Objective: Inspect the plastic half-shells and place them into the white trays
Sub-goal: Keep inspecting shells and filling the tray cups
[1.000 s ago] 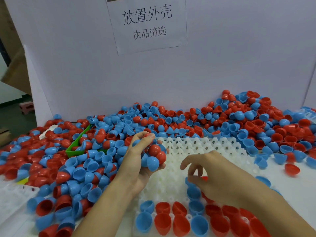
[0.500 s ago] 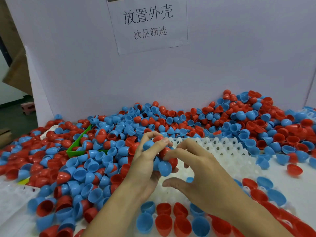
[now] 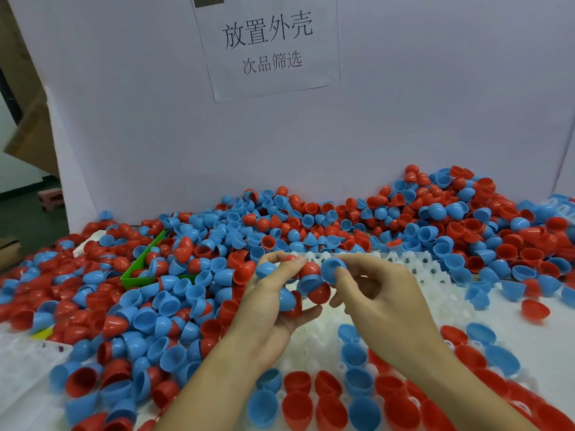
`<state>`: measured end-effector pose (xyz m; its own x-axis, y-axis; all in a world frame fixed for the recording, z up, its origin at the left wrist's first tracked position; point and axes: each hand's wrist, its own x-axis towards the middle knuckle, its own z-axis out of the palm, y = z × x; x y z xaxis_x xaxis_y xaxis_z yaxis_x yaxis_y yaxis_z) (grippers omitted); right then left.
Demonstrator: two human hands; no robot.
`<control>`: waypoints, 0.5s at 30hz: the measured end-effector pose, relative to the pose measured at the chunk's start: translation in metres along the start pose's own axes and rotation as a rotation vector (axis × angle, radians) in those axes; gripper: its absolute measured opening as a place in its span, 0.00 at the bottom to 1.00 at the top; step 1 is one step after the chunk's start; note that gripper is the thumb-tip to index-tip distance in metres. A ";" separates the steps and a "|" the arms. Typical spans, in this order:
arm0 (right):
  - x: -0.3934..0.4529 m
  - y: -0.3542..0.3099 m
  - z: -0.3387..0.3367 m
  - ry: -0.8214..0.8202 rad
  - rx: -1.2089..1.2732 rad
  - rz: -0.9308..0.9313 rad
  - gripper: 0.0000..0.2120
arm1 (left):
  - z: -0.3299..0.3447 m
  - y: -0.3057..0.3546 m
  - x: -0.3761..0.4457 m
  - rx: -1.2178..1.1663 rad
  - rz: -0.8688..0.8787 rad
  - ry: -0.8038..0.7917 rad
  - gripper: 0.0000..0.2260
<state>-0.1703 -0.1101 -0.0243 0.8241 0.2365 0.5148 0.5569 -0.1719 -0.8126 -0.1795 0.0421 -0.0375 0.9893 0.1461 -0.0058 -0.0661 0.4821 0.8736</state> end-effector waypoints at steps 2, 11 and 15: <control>0.000 0.001 0.000 0.015 -0.006 0.012 0.14 | 0.001 0.000 -0.002 0.012 -0.018 -0.035 0.13; -0.003 0.012 0.000 0.105 -0.087 0.025 0.13 | 0.002 -0.003 0.000 0.005 -0.024 -0.062 0.10; -0.002 0.014 0.001 0.136 -0.142 0.021 0.13 | 0.001 -0.003 0.000 0.015 -0.005 -0.062 0.11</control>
<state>-0.1642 -0.1117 -0.0367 0.8369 0.1020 0.5378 0.5404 -0.3108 -0.7819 -0.1789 0.0397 -0.0394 0.9957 0.0901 0.0199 -0.0601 0.4700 0.8806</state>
